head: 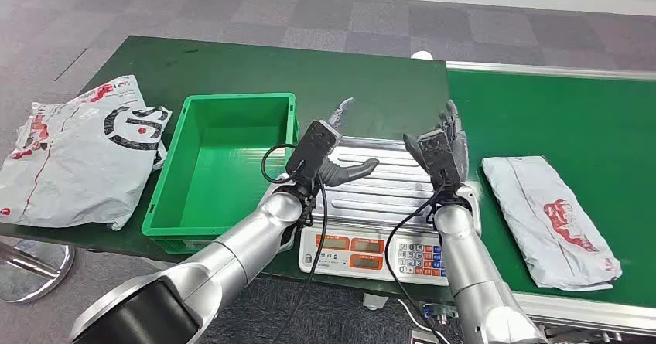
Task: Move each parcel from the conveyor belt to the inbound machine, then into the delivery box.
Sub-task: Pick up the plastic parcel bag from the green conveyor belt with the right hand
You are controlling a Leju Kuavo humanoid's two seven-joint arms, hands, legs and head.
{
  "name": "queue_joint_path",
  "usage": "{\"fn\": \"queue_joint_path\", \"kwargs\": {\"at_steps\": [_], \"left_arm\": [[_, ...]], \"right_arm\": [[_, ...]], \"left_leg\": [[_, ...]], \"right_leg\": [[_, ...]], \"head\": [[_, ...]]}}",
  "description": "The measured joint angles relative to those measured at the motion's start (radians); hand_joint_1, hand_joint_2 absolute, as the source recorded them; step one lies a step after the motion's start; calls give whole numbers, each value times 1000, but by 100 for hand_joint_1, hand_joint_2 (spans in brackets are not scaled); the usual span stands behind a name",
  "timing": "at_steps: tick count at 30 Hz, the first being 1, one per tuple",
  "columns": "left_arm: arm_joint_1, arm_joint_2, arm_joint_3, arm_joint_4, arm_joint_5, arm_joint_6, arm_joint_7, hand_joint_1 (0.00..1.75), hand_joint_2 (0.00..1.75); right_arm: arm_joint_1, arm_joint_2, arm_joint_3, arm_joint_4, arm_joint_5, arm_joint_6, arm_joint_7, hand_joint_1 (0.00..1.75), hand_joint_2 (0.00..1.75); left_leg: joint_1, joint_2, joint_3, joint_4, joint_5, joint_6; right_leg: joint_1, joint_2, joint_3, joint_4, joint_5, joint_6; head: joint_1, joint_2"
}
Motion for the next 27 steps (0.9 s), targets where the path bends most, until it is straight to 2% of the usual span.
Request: {"fn": "queue_joint_path", "kwargs": {"at_steps": [6, 14, 17, 21, 27], "left_arm": [[2, 0, 0, 0, 8, 1, 10, 0, 175], [13, 0, 0, -1, 52, 11, 14, 0, 175], [14, 0, 0, 0, 61, 16, 11, 0, 175], [16, 0, 0, 0, 78, 22, 7, 0, 175], [17, 0, 0, 0, 84, 23, 5, 0, 175]], "right_arm": [[-7, -19, 0, 14, 54, -75, 17, 0, 175], [-17, -111, -13, 106, 143, -233, 31, 0, 175], [-19, -142, -46, 142, 215, -246, 56, 0, 175], [-11, -173, -127, 164, 382, -247, 100, 0, 175], [4, -198, -205, 179, 460, -249, 125, 0, 175]], "left_leg": [[0, 0, 0, 0, 0, 0], [-1, 0, 0, 0, 0, 0], [-1, 0, 0, 0, 0, 0], [-1, -1, 0, 0, 0, 0], [-1, 0, 0, 0, 0, 1]], "right_leg": [[0, 0, 0, 0, 0, 0], [-1, 0, 0, 0, 0, 0], [-1, -1, 0, 0, 0, 0], [-1, -1, 0, 0, 0, 0], [-1, 0, 0, 0, 0, 0]], "head": [[0, 0], [0, 0], [0, 0], [0, 0], [0, 0]]}}
